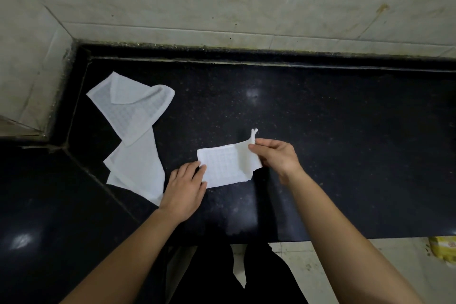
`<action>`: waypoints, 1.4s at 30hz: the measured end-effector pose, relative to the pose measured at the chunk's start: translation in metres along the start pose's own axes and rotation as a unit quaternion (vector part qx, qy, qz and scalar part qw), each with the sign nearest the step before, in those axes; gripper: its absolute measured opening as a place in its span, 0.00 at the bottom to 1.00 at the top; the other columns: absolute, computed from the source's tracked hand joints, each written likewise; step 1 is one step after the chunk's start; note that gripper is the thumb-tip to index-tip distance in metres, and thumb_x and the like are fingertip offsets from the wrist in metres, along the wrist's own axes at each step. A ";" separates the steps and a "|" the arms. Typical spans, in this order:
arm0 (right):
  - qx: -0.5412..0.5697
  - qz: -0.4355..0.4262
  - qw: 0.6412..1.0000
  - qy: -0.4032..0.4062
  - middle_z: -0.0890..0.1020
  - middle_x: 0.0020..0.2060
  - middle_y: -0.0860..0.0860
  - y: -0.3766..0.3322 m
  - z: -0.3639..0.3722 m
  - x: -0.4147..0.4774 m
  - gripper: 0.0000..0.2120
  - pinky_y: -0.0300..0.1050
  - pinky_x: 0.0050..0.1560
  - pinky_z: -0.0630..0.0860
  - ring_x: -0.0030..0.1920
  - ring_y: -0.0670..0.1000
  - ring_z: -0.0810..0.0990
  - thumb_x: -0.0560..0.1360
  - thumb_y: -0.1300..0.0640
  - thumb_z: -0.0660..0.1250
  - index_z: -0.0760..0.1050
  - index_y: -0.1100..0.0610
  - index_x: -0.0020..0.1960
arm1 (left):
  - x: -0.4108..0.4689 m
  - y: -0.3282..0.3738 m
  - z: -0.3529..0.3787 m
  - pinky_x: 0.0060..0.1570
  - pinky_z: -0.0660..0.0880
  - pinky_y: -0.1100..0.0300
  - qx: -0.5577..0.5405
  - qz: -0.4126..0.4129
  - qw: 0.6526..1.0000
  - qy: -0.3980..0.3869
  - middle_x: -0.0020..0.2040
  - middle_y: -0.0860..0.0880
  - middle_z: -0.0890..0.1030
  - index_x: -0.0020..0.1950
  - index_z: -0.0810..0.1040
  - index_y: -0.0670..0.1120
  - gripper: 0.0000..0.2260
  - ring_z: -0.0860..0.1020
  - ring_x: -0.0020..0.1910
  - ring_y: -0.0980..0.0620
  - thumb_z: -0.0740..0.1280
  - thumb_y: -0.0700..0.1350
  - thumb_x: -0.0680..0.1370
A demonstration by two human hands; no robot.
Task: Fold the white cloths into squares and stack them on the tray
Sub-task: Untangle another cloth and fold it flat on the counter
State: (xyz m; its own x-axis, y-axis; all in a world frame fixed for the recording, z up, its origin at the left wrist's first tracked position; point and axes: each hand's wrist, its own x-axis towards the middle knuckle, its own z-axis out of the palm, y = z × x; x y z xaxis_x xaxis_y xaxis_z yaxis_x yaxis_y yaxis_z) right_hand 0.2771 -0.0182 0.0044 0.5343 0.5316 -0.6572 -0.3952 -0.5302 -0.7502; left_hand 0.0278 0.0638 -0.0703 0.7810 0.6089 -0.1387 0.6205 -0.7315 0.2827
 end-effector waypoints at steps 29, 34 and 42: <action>-0.414 -0.290 0.862 -0.035 0.80 0.53 0.45 0.048 0.029 0.014 0.12 0.38 0.53 0.76 0.48 0.44 0.79 0.79 0.56 0.68 0.82 0.51 0.61 | 0.040 -0.004 -0.033 0.54 0.78 0.60 -0.451 -0.332 0.828 0.031 0.52 0.50 0.83 0.63 0.79 0.44 0.17 0.81 0.47 0.55 0.74 0.45 0.76; -0.512 -0.330 0.787 -0.096 0.77 0.57 0.45 0.060 0.012 0.020 0.16 0.44 0.53 0.79 0.46 0.40 0.73 0.80 0.49 0.68 0.80 0.51 0.66 | 0.049 0.000 -0.026 0.50 0.79 0.58 -0.375 -0.312 0.871 0.061 0.46 0.52 0.82 0.57 0.82 0.48 0.12 0.80 0.42 0.58 0.75 0.46 0.75; -0.516 -0.353 0.771 -0.122 0.75 0.58 0.47 0.071 0.016 0.021 0.19 0.48 0.54 0.81 0.52 0.47 0.78 0.80 0.48 0.67 0.77 0.53 0.68 | 0.057 -0.002 -0.018 0.48 0.80 0.52 -0.336 -0.329 0.879 0.076 0.46 0.51 0.84 0.53 0.82 0.51 0.06 0.82 0.44 0.49 0.69 0.50 0.79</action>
State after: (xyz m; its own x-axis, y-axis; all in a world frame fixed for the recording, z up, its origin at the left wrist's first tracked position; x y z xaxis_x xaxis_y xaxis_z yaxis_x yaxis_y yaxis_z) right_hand 0.2481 -0.0337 -0.0639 0.1373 0.9702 -0.1997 0.8017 -0.2272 -0.5528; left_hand 0.0697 0.1059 -0.0617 0.2173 0.9041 -0.3678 0.7129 0.1104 0.6926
